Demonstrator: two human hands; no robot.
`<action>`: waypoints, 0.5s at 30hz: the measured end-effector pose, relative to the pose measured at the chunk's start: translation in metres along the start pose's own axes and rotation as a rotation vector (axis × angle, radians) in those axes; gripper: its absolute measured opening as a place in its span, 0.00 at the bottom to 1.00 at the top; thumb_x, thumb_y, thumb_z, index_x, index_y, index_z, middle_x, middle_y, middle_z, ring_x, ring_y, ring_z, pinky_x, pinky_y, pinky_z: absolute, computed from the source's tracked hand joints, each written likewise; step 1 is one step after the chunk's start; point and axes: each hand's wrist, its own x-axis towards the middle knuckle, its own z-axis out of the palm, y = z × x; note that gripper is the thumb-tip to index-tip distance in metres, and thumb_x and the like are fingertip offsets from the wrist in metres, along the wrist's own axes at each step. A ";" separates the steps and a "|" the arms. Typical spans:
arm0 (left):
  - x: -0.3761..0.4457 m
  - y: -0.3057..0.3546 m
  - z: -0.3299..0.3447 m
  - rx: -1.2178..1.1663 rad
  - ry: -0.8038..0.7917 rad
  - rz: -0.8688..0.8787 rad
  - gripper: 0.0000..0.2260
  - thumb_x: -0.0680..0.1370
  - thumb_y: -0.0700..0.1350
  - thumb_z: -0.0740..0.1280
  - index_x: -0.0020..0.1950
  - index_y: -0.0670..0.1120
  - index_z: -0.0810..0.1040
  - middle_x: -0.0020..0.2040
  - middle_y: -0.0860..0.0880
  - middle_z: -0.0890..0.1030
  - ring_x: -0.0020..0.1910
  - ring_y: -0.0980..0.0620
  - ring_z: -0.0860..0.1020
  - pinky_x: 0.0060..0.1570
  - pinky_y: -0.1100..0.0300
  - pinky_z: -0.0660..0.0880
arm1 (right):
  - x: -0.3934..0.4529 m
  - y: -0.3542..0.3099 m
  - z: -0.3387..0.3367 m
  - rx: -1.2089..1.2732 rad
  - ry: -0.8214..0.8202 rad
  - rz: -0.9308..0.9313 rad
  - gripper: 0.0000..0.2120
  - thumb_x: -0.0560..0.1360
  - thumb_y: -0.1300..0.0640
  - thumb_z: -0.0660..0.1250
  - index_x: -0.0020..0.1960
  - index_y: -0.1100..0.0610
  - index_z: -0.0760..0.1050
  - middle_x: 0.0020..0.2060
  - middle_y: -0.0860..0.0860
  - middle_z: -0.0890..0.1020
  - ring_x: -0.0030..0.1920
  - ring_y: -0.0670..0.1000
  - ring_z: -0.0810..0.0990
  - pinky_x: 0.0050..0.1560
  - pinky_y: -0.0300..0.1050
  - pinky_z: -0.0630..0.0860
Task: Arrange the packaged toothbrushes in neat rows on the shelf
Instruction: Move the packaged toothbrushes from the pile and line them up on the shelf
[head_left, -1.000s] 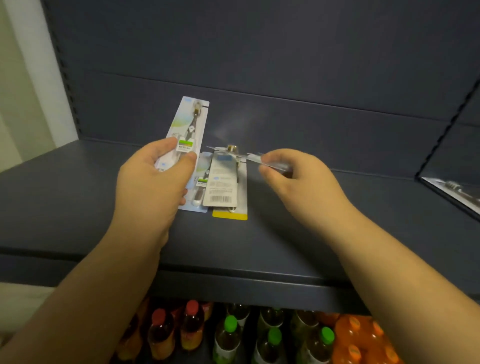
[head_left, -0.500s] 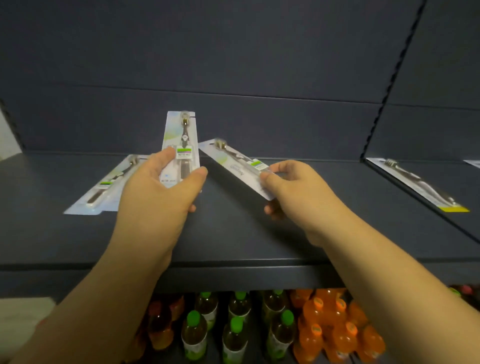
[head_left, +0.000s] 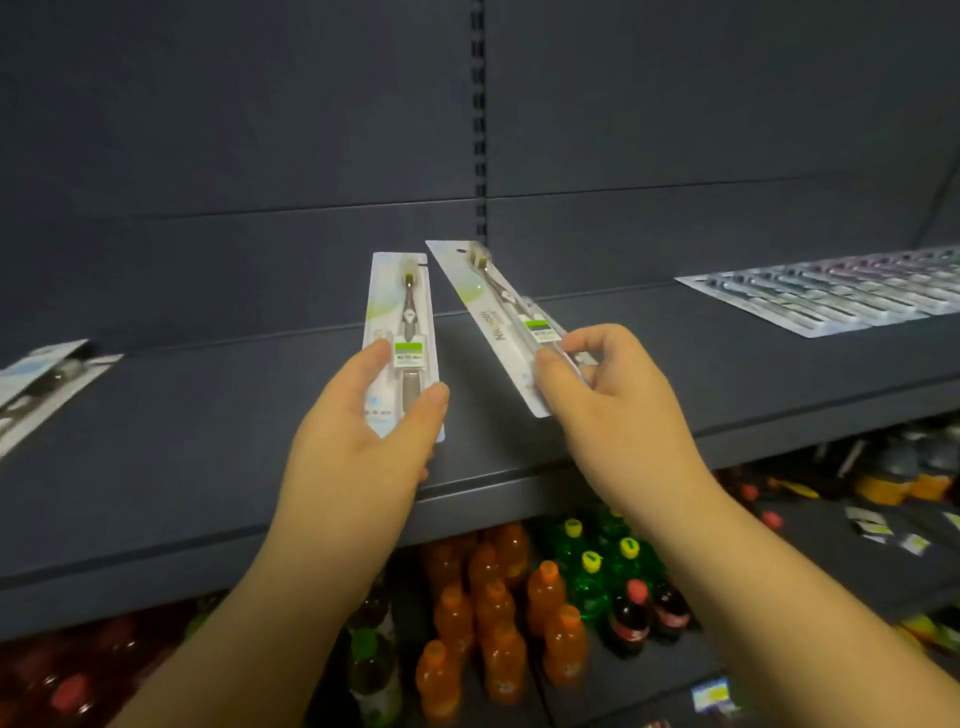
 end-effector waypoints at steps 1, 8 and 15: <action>-0.004 0.005 0.019 0.002 -0.012 0.000 0.26 0.76 0.52 0.68 0.73 0.59 0.66 0.52 0.64 0.76 0.41 0.63 0.80 0.32 0.70 0.76 | 0.003 0.009 -0.018 -0.013 0.000 0.007 0.09 0.76 0.44 0.64 0.52 0.46 0.71 0.38 0.48 0.82 0.33 0.45 0.76 0.32 0.43 0.67; -0.017 0.032 0.119 0.083 -0.040 0.033 0.28 0.74 0.55 0.69 0.73 0.59 0.65 0.59 0.65 0.74 0.57 0.58 0.77 0.57 0.53 0.77 | 0.038 0.066 -0.109 0.014 -0.006 0.055 0.07 0.77 0.44 0.64 0.50 0.45 0.71 0.29 0.47 0.78 0.26 0.46 0.72 0.32 0.45 0.68; 0.009 0.033 0.167 0.314 -0.103 0.073 0.31 0.76 0.54 0.68 0.77 0.57 0.60 0.65 0.65 0.67 0.62 0.63 0.69 0.59 0.64 0.66 | 0.082 0.093 -0.140 -0.141 -0.033 0.035 0.10 0.77 0.42 0.61 0.55 0.43 0.70 0.34 0.50 0.82 0.32 0.48 0.78 0.33 0.47 0.72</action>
